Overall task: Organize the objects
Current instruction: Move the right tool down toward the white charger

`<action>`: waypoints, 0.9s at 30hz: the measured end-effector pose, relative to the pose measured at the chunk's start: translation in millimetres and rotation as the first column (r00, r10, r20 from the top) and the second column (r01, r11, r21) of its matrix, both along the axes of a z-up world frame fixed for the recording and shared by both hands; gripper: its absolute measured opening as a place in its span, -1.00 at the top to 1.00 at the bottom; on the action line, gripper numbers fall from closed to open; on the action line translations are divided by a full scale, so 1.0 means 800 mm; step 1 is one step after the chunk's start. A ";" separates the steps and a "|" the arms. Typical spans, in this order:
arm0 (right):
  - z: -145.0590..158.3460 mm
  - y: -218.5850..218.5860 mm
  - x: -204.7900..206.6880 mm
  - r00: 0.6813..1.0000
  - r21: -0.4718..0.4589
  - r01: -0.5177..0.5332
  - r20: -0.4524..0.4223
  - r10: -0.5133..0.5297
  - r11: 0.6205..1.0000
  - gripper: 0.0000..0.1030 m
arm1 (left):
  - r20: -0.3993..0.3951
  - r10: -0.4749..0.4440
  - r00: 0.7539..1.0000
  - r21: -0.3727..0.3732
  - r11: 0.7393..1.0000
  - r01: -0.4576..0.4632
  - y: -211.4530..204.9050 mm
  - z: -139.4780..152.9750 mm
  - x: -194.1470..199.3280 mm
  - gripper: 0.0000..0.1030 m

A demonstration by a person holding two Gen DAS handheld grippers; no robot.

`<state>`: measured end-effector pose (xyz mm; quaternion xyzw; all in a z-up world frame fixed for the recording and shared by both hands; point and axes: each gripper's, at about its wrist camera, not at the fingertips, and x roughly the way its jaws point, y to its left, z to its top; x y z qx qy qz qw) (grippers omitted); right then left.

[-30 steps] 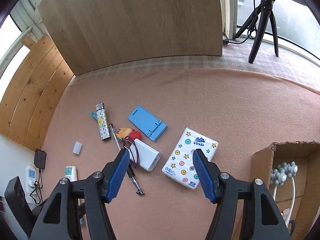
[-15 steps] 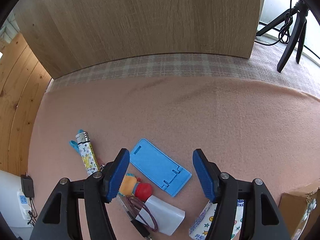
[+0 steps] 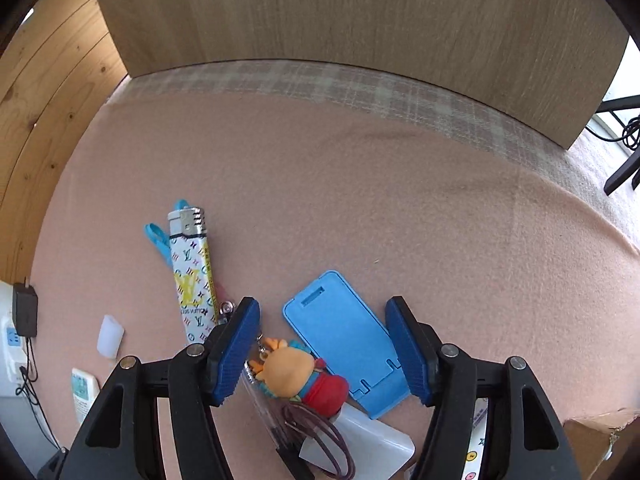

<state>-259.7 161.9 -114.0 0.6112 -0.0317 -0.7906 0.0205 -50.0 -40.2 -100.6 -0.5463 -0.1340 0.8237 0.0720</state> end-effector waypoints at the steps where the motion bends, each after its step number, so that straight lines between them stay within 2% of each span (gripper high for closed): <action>1: 0.000 -0.003 0.006 1.000 -0.002 -0.015 -0.001 0.015 1.000 -0.19 | 0.000 0.002 1.000 0.004 1.000 -0.002 -0.001 0.001 0.000 -0.10; 8: 0.003 -0.015 0.054 0.997 -0.038 -0.071 0.006 0.071 0.997 -0.13 | -0.003 0.013 1.000 0.014 1.000 -0.013 0.000 0.001 0.000 -0.10; 13: 0.004 -0.022 0.108 0.996 -0.067 -0.090 0.000 0.090 0.994 -0.12 | -0.006 0.017 1.000 0.019 1.000 -0.017 -0.004 0.002 0.003 -0.10; 19: 0.007 -0.011 0.174 0.998 -0.113 -0.062 -0.017 0.061 0.992 -0.12 | -0.004 0.009 1.000 0.010 1.000 -0.009 -0.002 -0.002 0.000 -0.10; 23: 0.006 -0.010 0.204 0.997 -0.080 -0.071 -0.025 0.069 0.994 -0.11 | -0.002 -0.005 1.000 -0.009 1.000 0.005 0.004 -0.007 -0.005 -0.10; 27: 0.008 0.006 0.223 0.999 -0.081 -0.028 -0.029 0.026 0.996 0.03 | 0.011 -0.021 1.000 -0.012 1.000 0.021 0.011 -0.010 -0.006 -0.10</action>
